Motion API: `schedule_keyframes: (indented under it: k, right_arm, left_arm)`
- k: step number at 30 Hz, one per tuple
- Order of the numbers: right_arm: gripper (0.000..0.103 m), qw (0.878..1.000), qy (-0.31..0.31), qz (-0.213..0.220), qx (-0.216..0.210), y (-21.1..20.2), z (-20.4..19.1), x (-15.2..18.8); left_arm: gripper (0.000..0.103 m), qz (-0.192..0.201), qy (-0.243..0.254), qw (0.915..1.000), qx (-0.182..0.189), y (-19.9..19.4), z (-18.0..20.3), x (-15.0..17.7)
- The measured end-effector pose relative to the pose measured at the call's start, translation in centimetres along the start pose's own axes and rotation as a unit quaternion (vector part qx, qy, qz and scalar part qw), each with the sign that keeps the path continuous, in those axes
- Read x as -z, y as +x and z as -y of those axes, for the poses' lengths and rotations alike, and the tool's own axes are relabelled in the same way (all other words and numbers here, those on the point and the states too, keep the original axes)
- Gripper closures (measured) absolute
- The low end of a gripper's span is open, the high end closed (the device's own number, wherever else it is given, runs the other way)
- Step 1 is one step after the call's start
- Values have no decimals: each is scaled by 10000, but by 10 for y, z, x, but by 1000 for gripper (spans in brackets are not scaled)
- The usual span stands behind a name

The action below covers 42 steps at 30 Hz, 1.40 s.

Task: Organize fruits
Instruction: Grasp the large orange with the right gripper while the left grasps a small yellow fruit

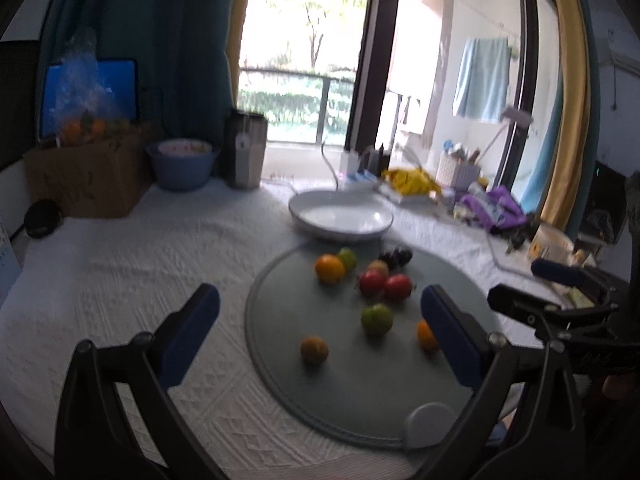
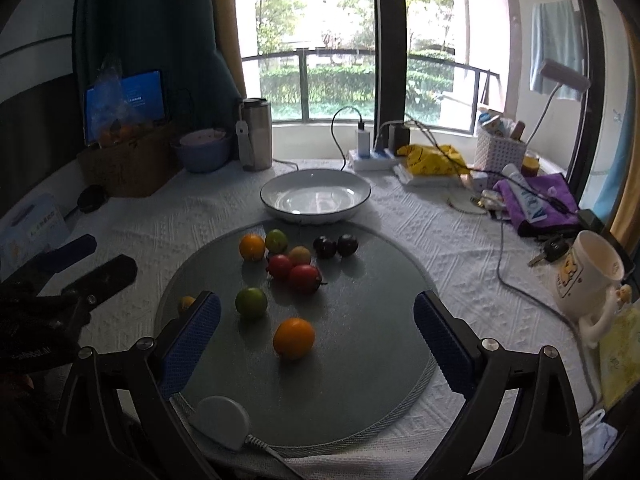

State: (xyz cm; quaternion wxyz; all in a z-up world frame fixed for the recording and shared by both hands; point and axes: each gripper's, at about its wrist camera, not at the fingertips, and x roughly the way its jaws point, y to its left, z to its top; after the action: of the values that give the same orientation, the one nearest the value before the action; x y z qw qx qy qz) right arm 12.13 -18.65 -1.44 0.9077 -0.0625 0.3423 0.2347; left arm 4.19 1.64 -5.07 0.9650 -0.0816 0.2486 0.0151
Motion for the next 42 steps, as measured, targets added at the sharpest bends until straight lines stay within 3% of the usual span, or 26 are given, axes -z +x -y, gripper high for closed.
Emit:
schedule_keyframes:
  k: [4, 6, 10, 12, 18, 24, 26, 29, 32, 42]
  right_arm:
    - [10, 9996, 8, -276, -103, 19, 0, 6]
    - [12, 9991, 22, -412, -137, 28, 1, 9]
    - [17, 9976, 39, -650, -216, 46, 2, 17]
    - [22, 9966, 43, -784, -265, 55, 2, 20]
    - [31, 9934, 45, -1042, -477, 74, 3, 27]
    - [35, 9908, 72, -1188, -643, 85, 4, 33]
    - [49, 9899, 64, -1238, -688, 88, 4, 33]
    - [56, 9893, 45, -1254, -743, 89, 4, 34]
    - [65, 9884, 4, -1266, -840, 89, 3, 34]
    - [65, 9907, -54, -1105, -792, 83, 9, 25]
  left_arm:
    - [2, -404, 63, 9992, -2, 22, 0, 9]
    - [11, -600, 70, 9982, 6, 33, -1, 14]
    - [17, -1016, 147, 9947, -14, 56, 0, 25]
    - [29, -1229, 131, 9923, 2, 65, 0, 29]
    - [39, -1593, 263, 9869, 27, 87, 3, 40]
    - [61, -1625, 455, 9856, -133, 90, 7, 40]
    - [67, -1638, 493, 9852, -151, 90, 7, 40]
    - [76, -1655, 535, 9846, -173, 90, 9, 39]
    - [78, -1663, 527, 9846, -149, 90, 10, 39]
    - [78, -1483, 460, 9878, -120, 86, 11, 22]
